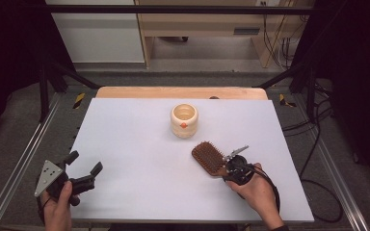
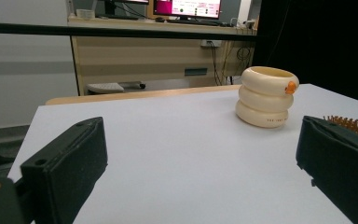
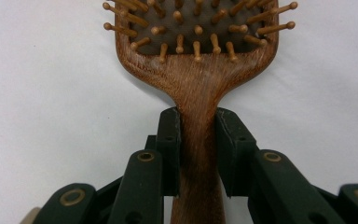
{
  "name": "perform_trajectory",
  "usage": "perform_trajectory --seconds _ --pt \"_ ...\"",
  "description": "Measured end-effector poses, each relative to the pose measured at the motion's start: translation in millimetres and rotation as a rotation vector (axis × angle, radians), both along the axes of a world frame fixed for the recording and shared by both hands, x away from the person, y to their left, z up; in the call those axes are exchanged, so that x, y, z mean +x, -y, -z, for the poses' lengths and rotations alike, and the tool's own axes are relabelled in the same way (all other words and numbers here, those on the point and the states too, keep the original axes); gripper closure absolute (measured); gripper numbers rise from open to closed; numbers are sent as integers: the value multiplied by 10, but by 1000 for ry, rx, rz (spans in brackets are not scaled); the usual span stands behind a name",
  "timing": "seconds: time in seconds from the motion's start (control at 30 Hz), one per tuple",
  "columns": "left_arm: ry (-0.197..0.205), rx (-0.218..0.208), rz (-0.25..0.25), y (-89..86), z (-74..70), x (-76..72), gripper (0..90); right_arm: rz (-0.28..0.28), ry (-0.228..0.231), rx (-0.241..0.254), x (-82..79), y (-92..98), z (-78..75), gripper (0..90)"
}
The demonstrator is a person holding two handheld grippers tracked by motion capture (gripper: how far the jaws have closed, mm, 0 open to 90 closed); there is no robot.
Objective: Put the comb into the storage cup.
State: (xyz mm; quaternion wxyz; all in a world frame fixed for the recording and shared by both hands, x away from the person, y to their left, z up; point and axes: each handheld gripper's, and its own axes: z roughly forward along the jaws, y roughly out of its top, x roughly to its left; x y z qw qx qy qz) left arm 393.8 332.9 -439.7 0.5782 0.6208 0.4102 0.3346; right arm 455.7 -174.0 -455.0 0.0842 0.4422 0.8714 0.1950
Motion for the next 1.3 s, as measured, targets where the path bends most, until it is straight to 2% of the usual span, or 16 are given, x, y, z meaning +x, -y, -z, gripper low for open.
perform_trajectory --seconds 0.13,0.43,0.9,1.17,1.3 --pt "-2 0 1 1 1 -4 21 -11 6 9 -1 18 1 727" --pt "0 -7 -3 -8 -1 -12 22 -20 76 32 -71 54 33 728" --pt "12 -9 0 -15 -25 -21 21 -11 124 68 -72 77 46 728" --pt "15 -25 3 -1 -43 -35 22 0 169 113 -79 71 -31 728" --pt "17 -33 13 45 -74 -69 22 5 212 132 -89 67 -90 728"
